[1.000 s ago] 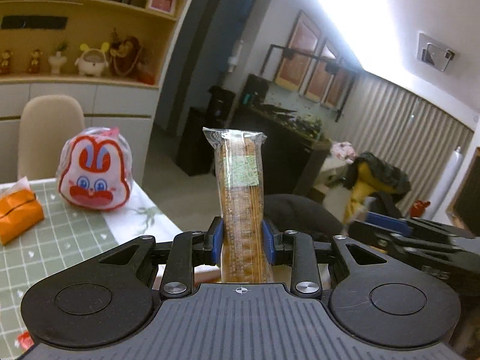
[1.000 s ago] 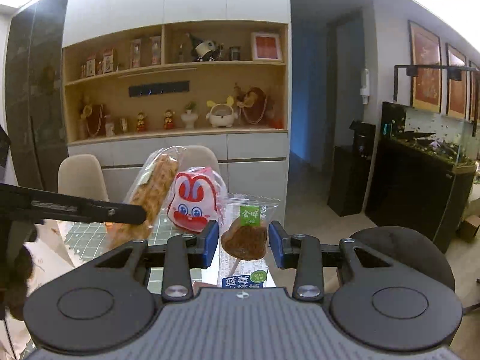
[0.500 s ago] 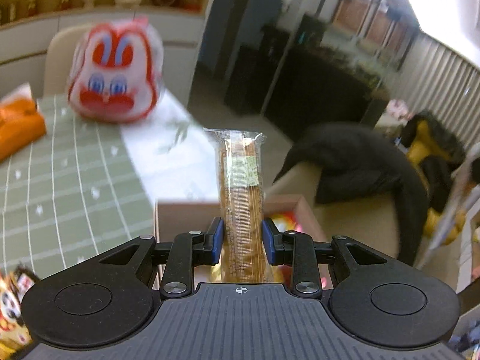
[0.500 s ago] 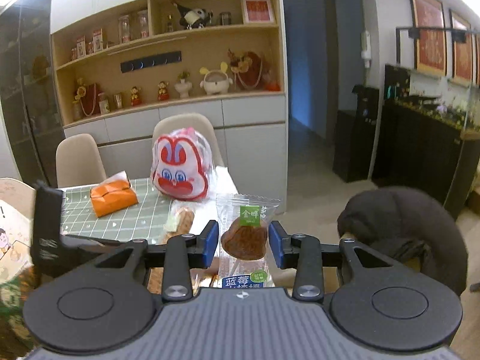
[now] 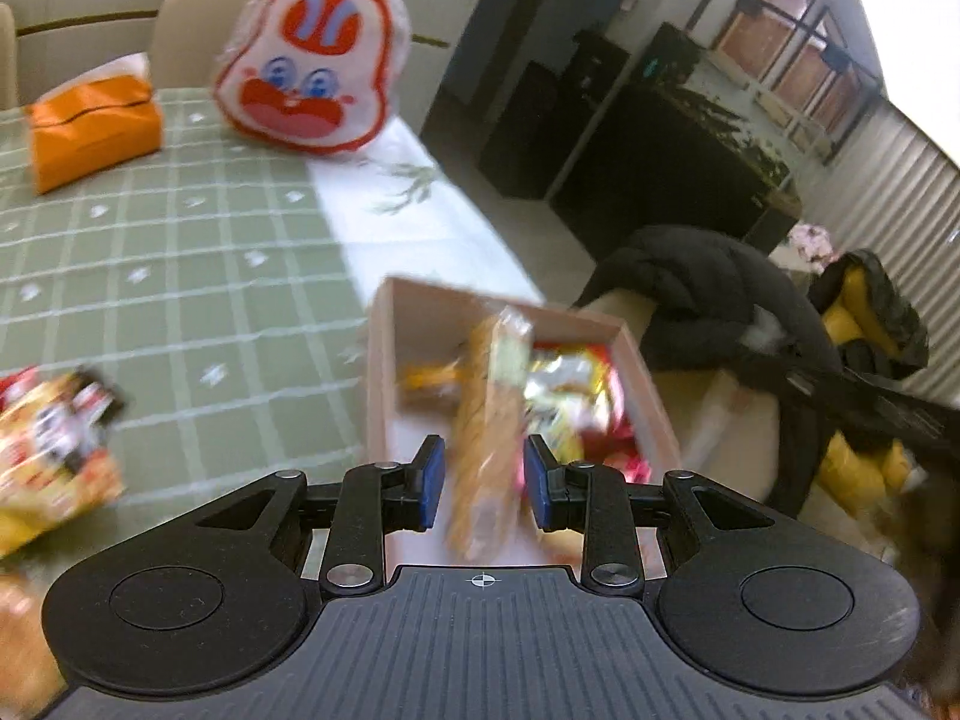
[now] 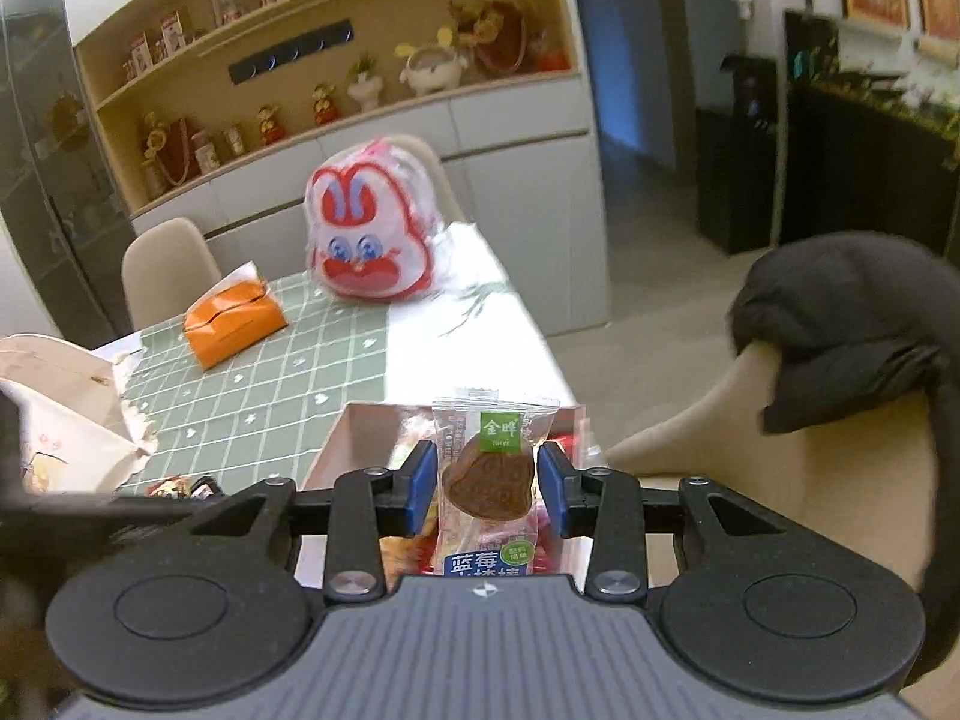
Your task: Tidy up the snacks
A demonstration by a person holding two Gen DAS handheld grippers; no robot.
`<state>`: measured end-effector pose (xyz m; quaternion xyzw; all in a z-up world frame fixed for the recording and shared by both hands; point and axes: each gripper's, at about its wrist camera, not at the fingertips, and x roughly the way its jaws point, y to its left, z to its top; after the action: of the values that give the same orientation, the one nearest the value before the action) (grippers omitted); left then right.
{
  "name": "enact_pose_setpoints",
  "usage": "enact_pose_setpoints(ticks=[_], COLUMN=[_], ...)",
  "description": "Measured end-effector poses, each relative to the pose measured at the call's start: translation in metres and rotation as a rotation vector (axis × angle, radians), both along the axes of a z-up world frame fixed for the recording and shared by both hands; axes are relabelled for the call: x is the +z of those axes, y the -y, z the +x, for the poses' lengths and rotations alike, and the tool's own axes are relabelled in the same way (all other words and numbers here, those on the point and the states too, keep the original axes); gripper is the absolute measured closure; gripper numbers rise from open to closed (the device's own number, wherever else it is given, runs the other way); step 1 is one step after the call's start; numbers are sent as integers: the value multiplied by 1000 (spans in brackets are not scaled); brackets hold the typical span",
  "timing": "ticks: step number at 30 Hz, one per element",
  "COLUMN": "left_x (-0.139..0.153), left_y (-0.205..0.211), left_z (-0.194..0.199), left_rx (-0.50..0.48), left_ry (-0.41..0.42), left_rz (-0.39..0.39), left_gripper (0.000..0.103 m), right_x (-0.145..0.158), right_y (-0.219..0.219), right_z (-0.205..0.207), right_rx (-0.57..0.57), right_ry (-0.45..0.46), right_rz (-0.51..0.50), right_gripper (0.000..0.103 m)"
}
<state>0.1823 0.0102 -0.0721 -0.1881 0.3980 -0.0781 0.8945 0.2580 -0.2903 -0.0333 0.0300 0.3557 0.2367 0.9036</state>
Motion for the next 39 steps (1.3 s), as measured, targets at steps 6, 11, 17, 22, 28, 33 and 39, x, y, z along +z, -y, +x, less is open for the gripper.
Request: enact_pose_setpoints(ticks=[6,11,17,22,28,33,39], left_x=[-3,-19,-27,-35,-47,-46,-49], left_y=[-52,-116,-167,-175,-180,-197,-205], left_z=[-58,-96,-122,-126,-144,-166,-197], left_rx=[115,308,474,463,442,450,413], left_ry=[-41,-107,-138,-152,-163,-168,-200], left_rz=[61,48,10,-9,-54,-69,-63], left_gripper=[71,71,71,71,71,71,71], right_x=[-49,-84,-81,-52,-42,-40,-49], right_y=[-40,-48,-53,-79,-149,-211,-305], right_z=[24,23,-5,-42,-77,-78,-58], right_rx=[42,26,-30,-12,133,294,359], right_ry=[-117,-225,-172,18,108,-9,-95], right_rz=[-88,-148,-210,-288,-309,-182,-135], right_gripper=[67,67,53,33,30,30,29])
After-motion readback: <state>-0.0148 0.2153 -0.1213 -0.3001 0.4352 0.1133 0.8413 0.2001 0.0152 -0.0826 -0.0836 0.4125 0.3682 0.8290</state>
